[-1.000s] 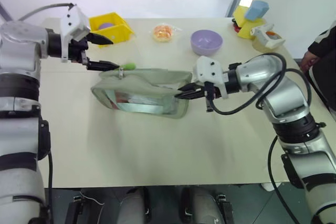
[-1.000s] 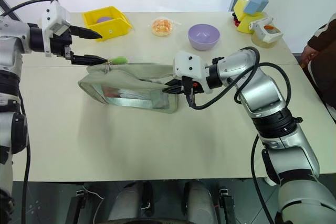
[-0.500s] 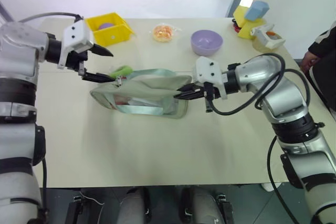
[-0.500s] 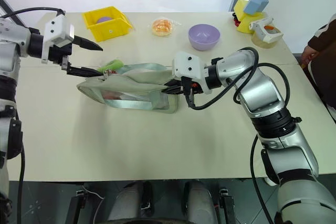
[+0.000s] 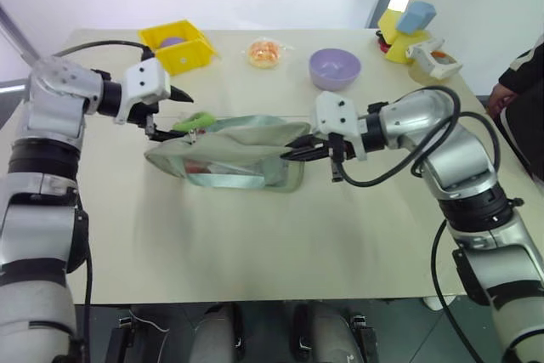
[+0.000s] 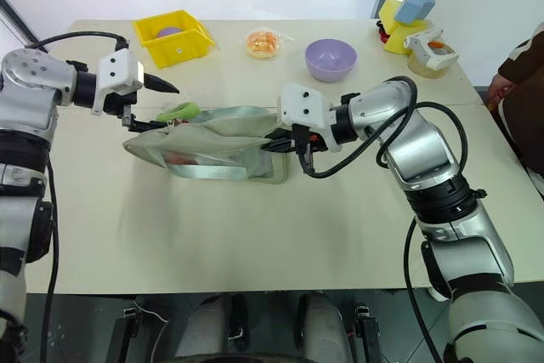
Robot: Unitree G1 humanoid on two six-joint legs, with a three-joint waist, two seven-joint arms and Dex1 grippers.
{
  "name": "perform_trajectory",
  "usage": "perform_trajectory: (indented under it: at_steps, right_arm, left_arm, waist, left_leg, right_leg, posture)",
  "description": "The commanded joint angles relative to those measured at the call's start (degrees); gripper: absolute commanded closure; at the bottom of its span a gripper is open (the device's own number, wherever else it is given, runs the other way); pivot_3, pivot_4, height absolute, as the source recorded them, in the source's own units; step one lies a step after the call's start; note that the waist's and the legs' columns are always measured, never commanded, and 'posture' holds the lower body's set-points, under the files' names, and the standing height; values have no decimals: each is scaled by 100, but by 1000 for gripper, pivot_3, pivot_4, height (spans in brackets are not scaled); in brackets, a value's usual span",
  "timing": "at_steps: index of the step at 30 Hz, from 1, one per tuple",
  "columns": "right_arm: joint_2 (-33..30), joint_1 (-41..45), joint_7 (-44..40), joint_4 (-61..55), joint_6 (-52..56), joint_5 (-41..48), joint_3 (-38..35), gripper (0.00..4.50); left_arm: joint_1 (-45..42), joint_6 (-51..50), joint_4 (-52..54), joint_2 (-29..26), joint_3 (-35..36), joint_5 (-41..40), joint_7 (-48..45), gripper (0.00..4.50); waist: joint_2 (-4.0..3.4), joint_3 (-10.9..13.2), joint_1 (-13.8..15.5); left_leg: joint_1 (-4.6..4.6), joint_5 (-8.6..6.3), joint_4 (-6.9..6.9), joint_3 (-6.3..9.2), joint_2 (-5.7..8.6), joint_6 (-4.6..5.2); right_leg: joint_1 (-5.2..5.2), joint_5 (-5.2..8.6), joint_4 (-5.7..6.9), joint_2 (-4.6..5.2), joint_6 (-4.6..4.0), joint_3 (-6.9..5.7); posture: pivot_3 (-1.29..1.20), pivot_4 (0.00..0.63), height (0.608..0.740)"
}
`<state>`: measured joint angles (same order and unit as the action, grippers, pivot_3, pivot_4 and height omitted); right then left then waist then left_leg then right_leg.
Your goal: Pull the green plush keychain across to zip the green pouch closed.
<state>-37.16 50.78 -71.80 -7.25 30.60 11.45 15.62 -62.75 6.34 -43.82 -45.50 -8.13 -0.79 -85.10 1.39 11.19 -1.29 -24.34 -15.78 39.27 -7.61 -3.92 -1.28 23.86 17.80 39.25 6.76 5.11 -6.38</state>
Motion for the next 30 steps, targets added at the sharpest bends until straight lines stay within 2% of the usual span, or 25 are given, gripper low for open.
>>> perform_trajectory:
  at_steps: [1,5,15,22,30]
  right_arm:
    - [65,117,32,1,-50,-18,81,4500]
    - [85,145,36,71,-94,-39,86,4500]
    - [400,462,503,641,-199,-251,-54,4500]
    - [532,636,637,932,-191,-259,-79,4500]
    - [522,715,633,1341,-508,-505,18,4500]
  left_arm:
    - [-41,-137,199,-40,161,-177,-75,2343]
    - [-83,-231,218,-89,158,-209,-142,4393]
    - [-1043,80,-301,-121,498,-130,884,4460]
    - [-485,379,877,-344,339,-93,682,4460]
    - [101,-328,2538,-406,397,-500,407,4460]
  waist:
    - [0,0,0]
    - [0,0,0]
    - [0,0,1]
    - [0,0,2]
    - [0,0,22]
  left_leg:
    - [0,0,0,0,0,0]
    - [0,0,0,0,0,0]
    - [-3,0,-1,0,0,0]
    - [-3,0,0,0,0,0]
    - [-4,0,1,1,0,0]
  right_leg:
    - [0,0,0,0,0,0]
    - [0,0,0,0,0,0]
    - [2,0,-1,0,0,0]
    - [2,0,0,0,0,0]
    - [1,0,0,0,0,0]
  posture:
    - [0,150,739]
    - [0,150,739]
    - [0,150,739]
    - [0,150,739]
    - [0,150,739]
